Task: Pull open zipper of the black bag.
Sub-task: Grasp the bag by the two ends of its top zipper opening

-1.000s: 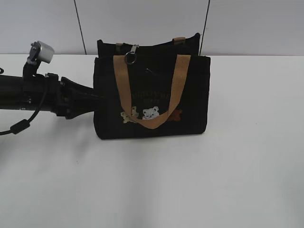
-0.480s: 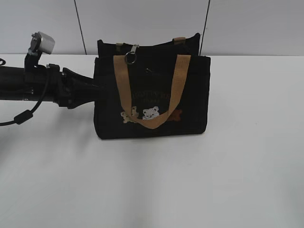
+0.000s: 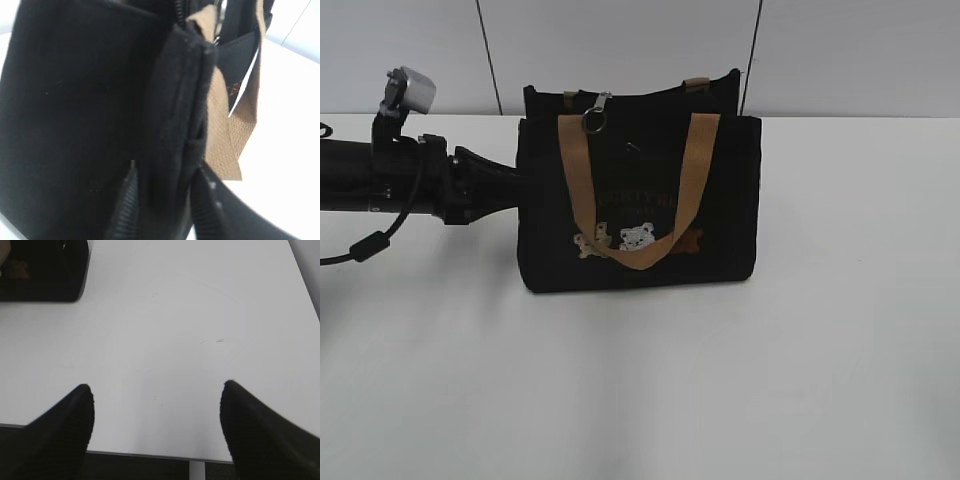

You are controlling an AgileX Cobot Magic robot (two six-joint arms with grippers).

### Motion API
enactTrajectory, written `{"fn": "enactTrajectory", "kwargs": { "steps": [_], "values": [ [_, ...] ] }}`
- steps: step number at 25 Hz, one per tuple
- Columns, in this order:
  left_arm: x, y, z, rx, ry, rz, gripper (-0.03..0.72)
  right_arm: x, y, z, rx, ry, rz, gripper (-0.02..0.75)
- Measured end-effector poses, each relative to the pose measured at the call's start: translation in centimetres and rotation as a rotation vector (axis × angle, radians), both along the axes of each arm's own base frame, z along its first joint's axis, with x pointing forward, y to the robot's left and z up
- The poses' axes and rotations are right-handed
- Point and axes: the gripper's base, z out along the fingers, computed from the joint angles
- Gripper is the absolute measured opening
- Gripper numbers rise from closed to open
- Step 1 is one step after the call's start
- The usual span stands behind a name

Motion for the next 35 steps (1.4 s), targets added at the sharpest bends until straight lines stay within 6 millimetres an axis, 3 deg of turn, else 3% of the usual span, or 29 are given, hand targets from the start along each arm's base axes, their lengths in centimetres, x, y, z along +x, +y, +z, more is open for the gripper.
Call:
{"fn": "enactTrajectory", "kwargs": {
  "steps": [3,5,20,25,35],
  "values": [
    [0.0,0.0,0.0,-0.001,-0.001,-0.002,0.082,0.0,0.0,0.0,0.0,0.0,0.0,0.594],
    [0.0,0.0,0.0,0.0,-0.002,-0.002,0.051,0.0,0.0,0.0,-0.003,0.0,0.0,0.594],
    [0.0,-0.1,0.0,-0.001,-0.002,-0.003,0.052,0.0,-0.3,0.0,-0.047,-0.002,-0.005,0.594],
    [0.0,-0.1,0.0,-0.001,-0.002,-0.003,0.052,0.1,0.6,0.1,0.015,-0.001,0.069,0.594],
    [0.0,-0.1,0.0,0.0,-0.003,-0.003,0.051,5.3,3.0,0.4,0.024,0.251,0.413,0.594]
  ]
}}
